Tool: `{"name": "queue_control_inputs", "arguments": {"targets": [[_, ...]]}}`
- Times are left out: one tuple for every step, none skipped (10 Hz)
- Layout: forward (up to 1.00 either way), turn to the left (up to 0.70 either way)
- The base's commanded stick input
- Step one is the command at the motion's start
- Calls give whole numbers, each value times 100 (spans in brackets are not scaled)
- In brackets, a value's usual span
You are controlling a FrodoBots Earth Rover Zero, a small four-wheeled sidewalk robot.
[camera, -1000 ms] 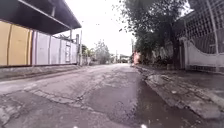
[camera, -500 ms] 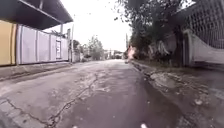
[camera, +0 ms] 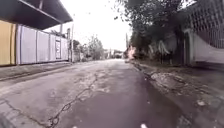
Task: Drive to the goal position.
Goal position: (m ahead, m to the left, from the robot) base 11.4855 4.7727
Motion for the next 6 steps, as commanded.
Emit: {"name": "queue_control_inputs", "arguments": {"targets": [[70,-7],[70,0],[70,0],[70,0],[70,0],[70,0]]}}
